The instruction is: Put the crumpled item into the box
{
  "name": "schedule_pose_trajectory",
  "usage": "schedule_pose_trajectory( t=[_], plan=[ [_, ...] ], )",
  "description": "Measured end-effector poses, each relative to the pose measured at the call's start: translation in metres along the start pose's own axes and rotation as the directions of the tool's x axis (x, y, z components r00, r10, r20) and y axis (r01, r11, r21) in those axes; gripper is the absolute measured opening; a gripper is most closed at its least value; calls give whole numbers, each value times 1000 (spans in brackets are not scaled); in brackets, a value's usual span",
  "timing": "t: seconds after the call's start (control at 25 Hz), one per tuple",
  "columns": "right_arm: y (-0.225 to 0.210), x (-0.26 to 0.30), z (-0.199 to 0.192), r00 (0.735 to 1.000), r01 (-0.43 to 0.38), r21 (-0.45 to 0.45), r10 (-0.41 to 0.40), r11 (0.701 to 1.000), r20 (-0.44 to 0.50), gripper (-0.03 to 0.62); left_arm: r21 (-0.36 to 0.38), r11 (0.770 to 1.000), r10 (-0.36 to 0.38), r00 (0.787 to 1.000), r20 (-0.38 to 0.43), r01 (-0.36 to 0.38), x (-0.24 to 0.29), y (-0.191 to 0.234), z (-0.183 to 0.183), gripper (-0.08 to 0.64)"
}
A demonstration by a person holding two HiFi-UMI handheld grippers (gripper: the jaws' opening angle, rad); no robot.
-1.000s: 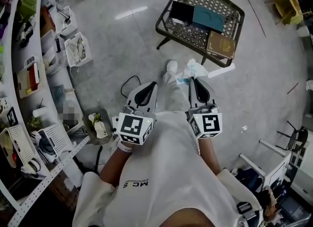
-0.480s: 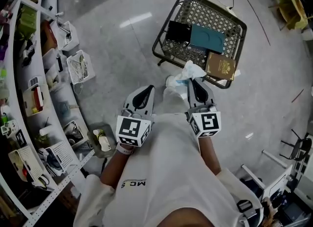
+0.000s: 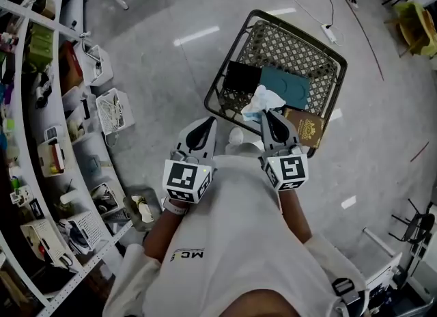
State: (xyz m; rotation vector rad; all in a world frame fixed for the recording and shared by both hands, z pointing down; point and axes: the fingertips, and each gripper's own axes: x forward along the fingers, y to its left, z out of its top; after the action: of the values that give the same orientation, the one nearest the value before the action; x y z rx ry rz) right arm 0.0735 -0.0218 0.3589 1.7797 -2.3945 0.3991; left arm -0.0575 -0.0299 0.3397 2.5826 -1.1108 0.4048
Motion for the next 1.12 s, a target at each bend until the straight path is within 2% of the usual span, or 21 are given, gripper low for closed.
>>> schedule_pose_trajectory(
  t=[0.4, 0.76, 1.12],
  plan=[
    [-48, 48, 7, 1000, -14, 13, 14, 1000, -22, 18, -28, 1000, -9, 999, -44, 8, 58, 0, 6, 20],
    [-52, 78, 2, 998, -23, 1, 23, 1000, -51, 18, -41, 999, -21, 997, -76, 18, 82, 9, 4, 20],
    [-56, 103, -19, 994, -43, -9, 42, 999, -101, 18, -54, 998, 7, 994, -109, -13, 94, 25, -9, 20]
  ],
)
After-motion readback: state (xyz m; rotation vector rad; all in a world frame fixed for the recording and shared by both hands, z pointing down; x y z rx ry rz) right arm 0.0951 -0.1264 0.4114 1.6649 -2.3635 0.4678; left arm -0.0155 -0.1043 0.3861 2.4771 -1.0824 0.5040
